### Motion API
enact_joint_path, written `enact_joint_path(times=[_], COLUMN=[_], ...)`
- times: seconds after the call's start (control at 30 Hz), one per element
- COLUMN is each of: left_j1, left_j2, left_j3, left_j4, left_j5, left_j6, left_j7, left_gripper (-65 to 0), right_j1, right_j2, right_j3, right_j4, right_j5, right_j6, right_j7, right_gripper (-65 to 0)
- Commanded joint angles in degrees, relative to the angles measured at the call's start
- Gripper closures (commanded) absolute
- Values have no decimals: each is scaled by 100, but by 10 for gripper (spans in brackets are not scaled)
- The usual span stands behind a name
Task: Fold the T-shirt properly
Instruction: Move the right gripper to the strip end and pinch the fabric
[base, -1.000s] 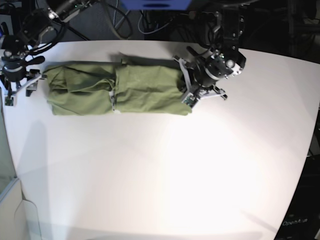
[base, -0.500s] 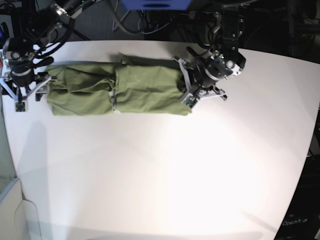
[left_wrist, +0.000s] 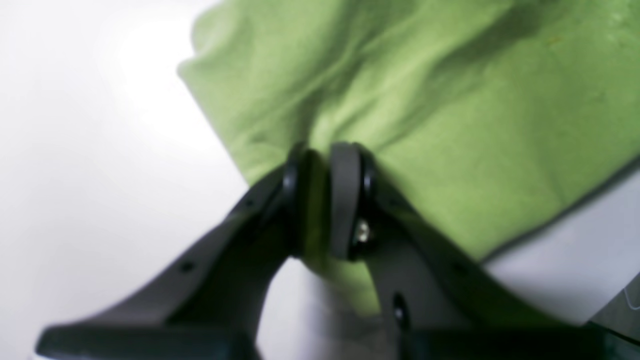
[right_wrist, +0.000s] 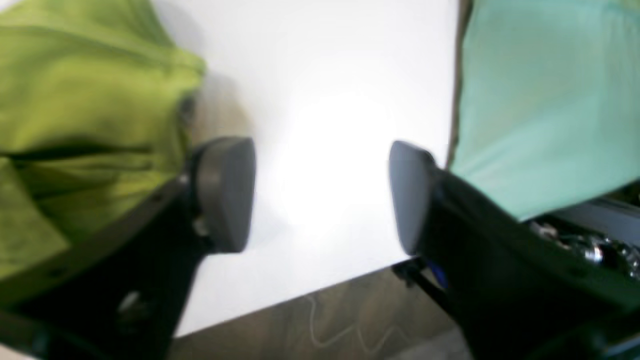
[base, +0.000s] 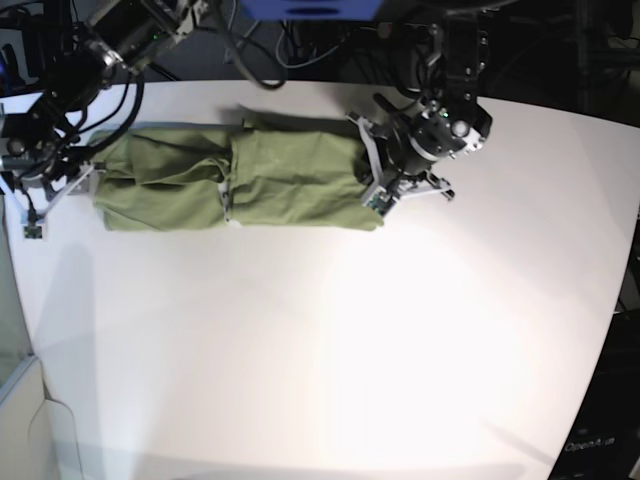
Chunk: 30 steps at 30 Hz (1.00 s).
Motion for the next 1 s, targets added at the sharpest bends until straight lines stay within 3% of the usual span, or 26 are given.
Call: enact_joint_path(times=[0.0,0.13,0.4,0.67,0.97], left_j1=[127,127,127,127,145], left_j2=[-32,-32,-32,-32,-32], left_j3=[-5,-5,-5,-5,-5], left_j4=[-95,-95,-95,-95,-95], left_j5=[370,370,387,370,370], left_j6=[-80,-80,-80,-80,-80], left_j7=[664,673,664,673,682], left_gripper=[-78,-78,-78,-78,-78], right_j1=[134,222,336,372,468], right_j2=[58,269,488,682,946], right_j3=[-17,-17,-26,-35,-219], right_j4=[90,81,-130,-1246,-1783], right_j5=[125,855,1769,2543,2543], right_j6=[-45,-45,-45,-45,-45], right_j7=[-107,-775,-1606,-1606,-1606], right_gripper=[-469,-506,-506,-506,-506])
